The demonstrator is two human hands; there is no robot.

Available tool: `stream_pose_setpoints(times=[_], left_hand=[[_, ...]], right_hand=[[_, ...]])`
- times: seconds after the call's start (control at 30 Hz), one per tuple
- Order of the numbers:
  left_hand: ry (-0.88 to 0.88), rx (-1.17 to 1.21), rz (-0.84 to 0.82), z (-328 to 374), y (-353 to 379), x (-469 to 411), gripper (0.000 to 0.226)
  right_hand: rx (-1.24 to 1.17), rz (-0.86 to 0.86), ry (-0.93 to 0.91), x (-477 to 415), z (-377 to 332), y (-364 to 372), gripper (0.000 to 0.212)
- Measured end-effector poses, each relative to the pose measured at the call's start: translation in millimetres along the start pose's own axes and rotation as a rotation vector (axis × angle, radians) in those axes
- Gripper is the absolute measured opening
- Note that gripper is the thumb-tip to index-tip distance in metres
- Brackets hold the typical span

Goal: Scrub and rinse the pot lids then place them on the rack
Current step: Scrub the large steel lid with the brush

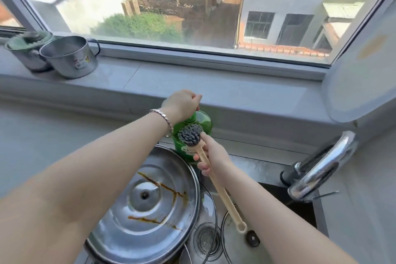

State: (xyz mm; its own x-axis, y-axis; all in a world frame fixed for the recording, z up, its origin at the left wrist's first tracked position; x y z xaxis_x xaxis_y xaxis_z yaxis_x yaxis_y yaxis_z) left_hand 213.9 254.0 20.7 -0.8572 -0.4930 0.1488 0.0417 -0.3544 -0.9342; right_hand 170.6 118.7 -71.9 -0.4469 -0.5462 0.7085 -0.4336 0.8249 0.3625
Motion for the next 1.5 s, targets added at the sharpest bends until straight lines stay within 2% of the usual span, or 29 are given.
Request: stream_pose_setpoints(times=[0.27,0.43,0.57,0.77,0.9,1.03,1.13,1.2,1.27,1.37,1.43,1.5], left_hand=[[-0.02,-0.055,0.049,-4.8,14.4,-0.4,0.042],[0.026,-0.13,-0.071,-2.0,1.3,-4.3,0.042],[0.019,-0.14,0.028,-2.1,3.3,0.0,0.045],[-0.01,-0.17,0.075,-0.2,6.0,11.2,0.043],[-0.05,0.024,0.184,2.1,-7.9,31.3,0.048],[-0.197,0.333,0.253,-25.5,-5.3,82.9,0.049],[-0.315,0.342,0.206,-73.7,18.5,140.9,0.055],[-0.491,0.278,0.207,-117.6,34.5,184.4,0.061],[-0.724,0.245,0.196,-157.3,51.6,228.6,0.067],[-1.037,0.383,0.101,-190.0,78.5,281.1,0.063],[-1.118,0.513,0.056,-203.0,99.3,294.7,0.054],[-1.125,0.736,0.073,-211.3,116.9,297.3,0.046]], right_hand=[[-0.007,-0.025,-0.049,-2.6,-7.9,-3.0,0.038],[0.007,0.0,-0.071,0.0,-9.9,-5.8,0.037],[0.024,0.004,-0.07,0.7,-10.0,-4.9,0.037],[0.054,0.039,-0.104,16.6,-7.5,-15.1,0.038],[0.166,0.065,-0.161,37.1,-4.2,-25.7,0.036],[0.554,0.044,-0.258,63.8,10.0,-31.5,0.037],[0.871,0.02,-0.29,78.1,32.1,-28.1,0.046],[1.012,0.003,-0.279,83.3,48.9,-22.8,0.047],[1.094,-0.012,-0.266,85.1,64.8,-15.2,0.043],[1.155,-0.018,-0.273,83.9,83.3,0.6,0.039],[1.173,-0.024,-0.269,83.1,92.3,10.6,0.039],[1.192,-0.035,-0.272,85.2,97.1,18.3,0.039]])
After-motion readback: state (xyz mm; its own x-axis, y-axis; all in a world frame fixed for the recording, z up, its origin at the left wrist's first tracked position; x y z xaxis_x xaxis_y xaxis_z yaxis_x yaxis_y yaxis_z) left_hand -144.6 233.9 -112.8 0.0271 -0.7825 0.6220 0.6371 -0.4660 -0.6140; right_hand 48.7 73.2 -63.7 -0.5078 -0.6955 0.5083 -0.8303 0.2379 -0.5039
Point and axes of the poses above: each hand's wrist, its own x-axis away from the middle knuckle, its own y-axis out of the palm, z = x × y, the point moved 7 cm from there along -x, towards the middle knuckle, and after that the axes turned 10 degrees about -x, right-handed, at the moved point
